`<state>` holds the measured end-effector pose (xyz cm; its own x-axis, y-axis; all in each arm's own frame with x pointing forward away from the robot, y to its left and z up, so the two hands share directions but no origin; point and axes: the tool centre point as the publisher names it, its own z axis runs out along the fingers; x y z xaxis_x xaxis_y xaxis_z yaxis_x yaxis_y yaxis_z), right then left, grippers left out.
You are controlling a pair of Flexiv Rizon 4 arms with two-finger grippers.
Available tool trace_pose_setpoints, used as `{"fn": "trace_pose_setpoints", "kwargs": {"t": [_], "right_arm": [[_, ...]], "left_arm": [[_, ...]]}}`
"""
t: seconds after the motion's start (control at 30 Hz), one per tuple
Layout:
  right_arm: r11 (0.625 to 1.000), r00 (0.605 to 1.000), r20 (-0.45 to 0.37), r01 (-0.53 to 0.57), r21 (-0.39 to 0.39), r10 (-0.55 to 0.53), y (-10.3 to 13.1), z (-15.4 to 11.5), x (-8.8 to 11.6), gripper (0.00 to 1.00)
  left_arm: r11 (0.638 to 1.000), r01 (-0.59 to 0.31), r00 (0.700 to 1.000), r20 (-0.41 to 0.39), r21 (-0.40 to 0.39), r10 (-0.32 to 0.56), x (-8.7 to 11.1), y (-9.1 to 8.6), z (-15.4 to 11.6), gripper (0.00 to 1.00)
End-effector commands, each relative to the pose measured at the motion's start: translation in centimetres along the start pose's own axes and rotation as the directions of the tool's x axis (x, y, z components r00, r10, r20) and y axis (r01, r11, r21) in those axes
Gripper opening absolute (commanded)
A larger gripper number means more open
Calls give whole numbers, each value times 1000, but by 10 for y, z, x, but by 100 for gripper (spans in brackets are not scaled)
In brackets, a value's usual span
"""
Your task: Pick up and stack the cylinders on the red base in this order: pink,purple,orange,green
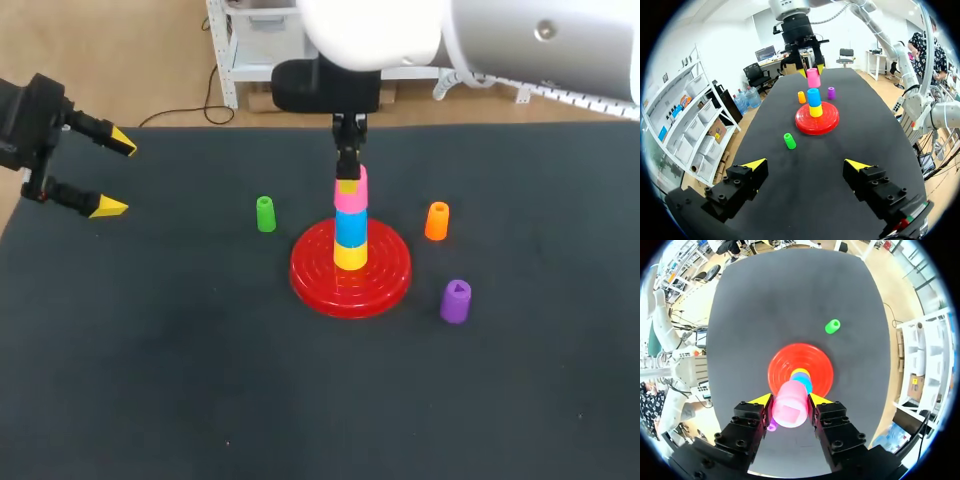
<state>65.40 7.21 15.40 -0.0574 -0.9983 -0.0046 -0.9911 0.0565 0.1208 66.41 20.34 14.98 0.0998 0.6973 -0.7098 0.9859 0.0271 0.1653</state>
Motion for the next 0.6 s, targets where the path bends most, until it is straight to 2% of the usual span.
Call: {"fn": "trace_pose_setpoints", "kwargs": {"t": [0.03, 0.6], "right_arm": [[1000, 1000, -1, -11, -14, 11, -6, 4, -1, 0], [999, 1000, 9, -28, -26, 29, -9, 13, 0, 0]], "left_arm": [[1000, -1, 1000, 0, 1, 1, 1, 1, 1, 100], [1000, -1, 1000, 0, 1, 1, 1, 1, 1, 100]]}}
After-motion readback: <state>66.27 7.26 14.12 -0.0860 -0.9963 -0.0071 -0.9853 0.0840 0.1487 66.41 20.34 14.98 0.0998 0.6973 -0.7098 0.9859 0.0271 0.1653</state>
